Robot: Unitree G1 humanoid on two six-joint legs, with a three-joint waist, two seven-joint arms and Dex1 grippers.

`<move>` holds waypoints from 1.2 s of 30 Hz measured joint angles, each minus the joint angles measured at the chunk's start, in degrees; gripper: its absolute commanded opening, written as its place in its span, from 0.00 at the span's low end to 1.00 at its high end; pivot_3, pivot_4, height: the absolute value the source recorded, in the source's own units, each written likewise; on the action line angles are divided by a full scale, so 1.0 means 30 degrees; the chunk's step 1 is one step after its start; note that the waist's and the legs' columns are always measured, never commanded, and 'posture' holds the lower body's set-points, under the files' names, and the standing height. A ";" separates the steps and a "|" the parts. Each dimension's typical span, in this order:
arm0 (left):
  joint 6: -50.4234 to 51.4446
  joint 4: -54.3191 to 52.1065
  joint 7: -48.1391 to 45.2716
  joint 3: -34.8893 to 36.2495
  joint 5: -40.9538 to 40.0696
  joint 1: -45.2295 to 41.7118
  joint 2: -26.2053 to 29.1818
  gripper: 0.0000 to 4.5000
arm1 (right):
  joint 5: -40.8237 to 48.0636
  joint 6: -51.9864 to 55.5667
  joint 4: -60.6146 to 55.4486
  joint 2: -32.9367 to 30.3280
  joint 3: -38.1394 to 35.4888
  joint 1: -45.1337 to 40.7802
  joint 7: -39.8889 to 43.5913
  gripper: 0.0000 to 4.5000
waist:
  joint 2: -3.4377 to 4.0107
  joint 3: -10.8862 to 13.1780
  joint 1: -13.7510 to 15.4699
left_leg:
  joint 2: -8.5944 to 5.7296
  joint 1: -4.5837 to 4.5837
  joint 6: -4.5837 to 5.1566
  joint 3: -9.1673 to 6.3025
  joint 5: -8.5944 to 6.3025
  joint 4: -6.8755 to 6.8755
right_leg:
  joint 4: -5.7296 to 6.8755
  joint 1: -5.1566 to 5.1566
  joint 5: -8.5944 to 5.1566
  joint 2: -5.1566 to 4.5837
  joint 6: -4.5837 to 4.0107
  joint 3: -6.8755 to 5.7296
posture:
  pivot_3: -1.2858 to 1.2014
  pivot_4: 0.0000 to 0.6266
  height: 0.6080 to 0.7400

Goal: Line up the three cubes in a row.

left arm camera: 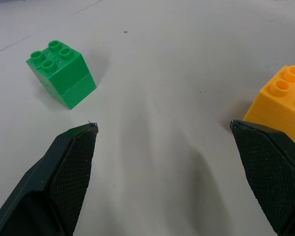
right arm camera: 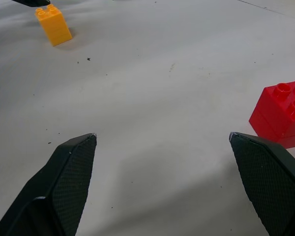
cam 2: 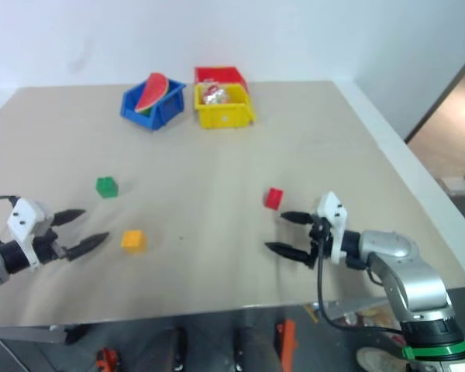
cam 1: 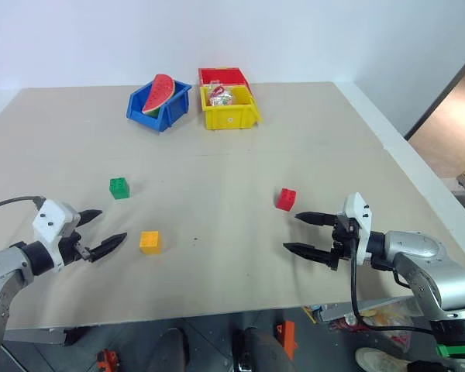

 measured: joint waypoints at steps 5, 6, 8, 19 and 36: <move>-0.0758 0.0003 -0.0081 0.0016 -0.0127 -0.0303 -0.0568 0.99 | -0.0229 -0.0420 0.0040 0.0485 -0.0003 -0.0002 -0.0452 1.00 | 0.0000 -0.0001 0.0009 | -0.0001 0.0015 0.0001 0.0015 0.0001 0.0016 | 0.0000 0.0023 -0.0003 -0.0002 -0.0016 0.0001 | 0.52 0.24 1.00; -0.0999 0.0002 -0.0106 0.0013 -0.0175 -0.0374 -0.0763 0.99 | -0.0235 -0.0433 0.0040 0.0637 -0.0002 -0.0001 -0.0539 1.00 | 0.0000 0.0000 0.0010 | -0.0001 0.0014 0.0001 0.0025 0.0001 0.0023 | 0.0000 0.0024 0.0000 -0.0002 -0.0012 0.0009 | 0.52 0.24 1.00; -0.1320 0.0141 -0.0164 0.0025 -0.0196 -0.0439 -0.0872 0.99 | -0.0342 -0.0449 0.0040 0.0672 -0.0003 0.0000 -0.0786 1.00 | -0.0001 -0.0001 0.0007 | -0.0002 0.0019 0.0001 0.0056 0.0001 0.0023 | 0.0000 0.0021 0.0013 -0.0005 0.0010 0.0032 | 0.52 0.24 1.00; -0.1552 0.0508 -0.0327 0.0786 -0.1596 -0.0998 -0.1115 0.99 | -0.0207 -0.0034 0.0329 0.1559 -0.0152 -0.1669 -0.2470 1.00 | 0.0007 0.0004 -0.0051 | 0.0011 0.0036 0.0007 0.0119 0.0005 0.0047 | 0.0013 -0.0003 0.0056 0.0019 0.0001 0.0094 | 0.52 0.24 1.00; 0.3666 -0.5521 -0.4152 -0.3772 -0.5778 -0.3741 0.1272 0.99 | -0.5757 -0.7204 1.5577 0.2199 0.3519 -1.2124 0.1758 1.00 | 0.0008 0.0004 -0.0069 | 0.0017 0.0053 0.0058 0.0173 0.0007 0.0033 | 0.0027 -0.0025 0.0126 0.0130 0.0126 0.0252 | 0.52 0.24 1.00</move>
